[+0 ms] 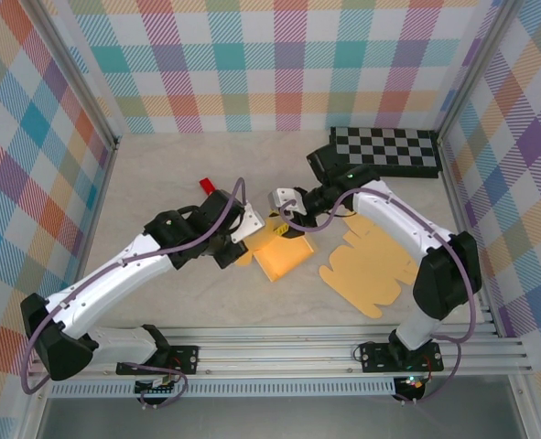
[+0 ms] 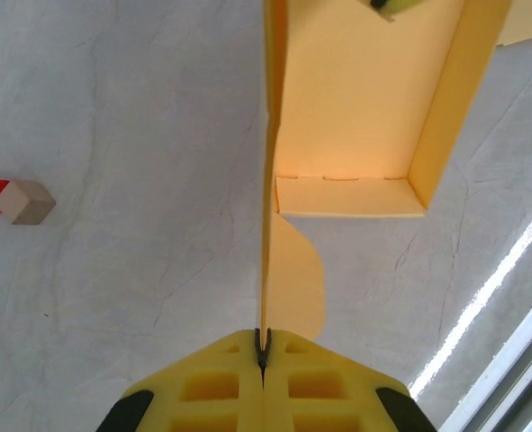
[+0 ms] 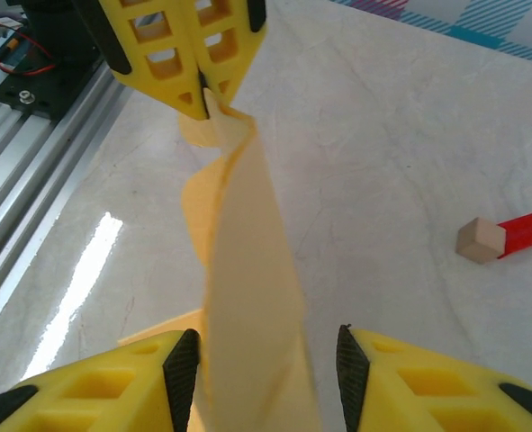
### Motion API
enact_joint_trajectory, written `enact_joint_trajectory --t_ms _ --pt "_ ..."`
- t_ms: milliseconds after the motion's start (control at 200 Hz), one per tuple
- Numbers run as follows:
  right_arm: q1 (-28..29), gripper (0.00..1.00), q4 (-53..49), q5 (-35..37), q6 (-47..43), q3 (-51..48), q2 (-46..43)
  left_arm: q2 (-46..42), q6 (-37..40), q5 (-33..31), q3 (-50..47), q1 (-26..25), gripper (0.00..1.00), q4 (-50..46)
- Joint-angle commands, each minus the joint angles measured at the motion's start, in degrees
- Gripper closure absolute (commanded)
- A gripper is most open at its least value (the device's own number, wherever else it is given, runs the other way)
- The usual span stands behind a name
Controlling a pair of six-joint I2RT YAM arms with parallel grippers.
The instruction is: Fold the paper box
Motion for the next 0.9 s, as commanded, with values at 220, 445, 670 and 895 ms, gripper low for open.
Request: enact_joint_trajectory --t_ms 220,445,670,895 --pt "0.9 0.77 -0.9 -5.6 1.1 -0.2 -0.2 -0.7 1.0 -2.0 2.2 -1.9 1.0 5.4" --pt "-0.3 0.59 -10.6 -6.3 -1.6 3.7 -2.1 0.1 3.3 -7.3 1.9 -2.0 1.0 2.7" --pt "-7.0 0.56 -12.1 -7.3 -3.8 3.8 -6.7 -1.5 4.9 -9.1 0.6 -2.0 1.0 2.3" --pt "-8.3 0.54 -6.8 -0.7 -2.8 3.6 -7.3 -3.2 6.0 -7.7 -0.4 -2.3 1.0 3.4"
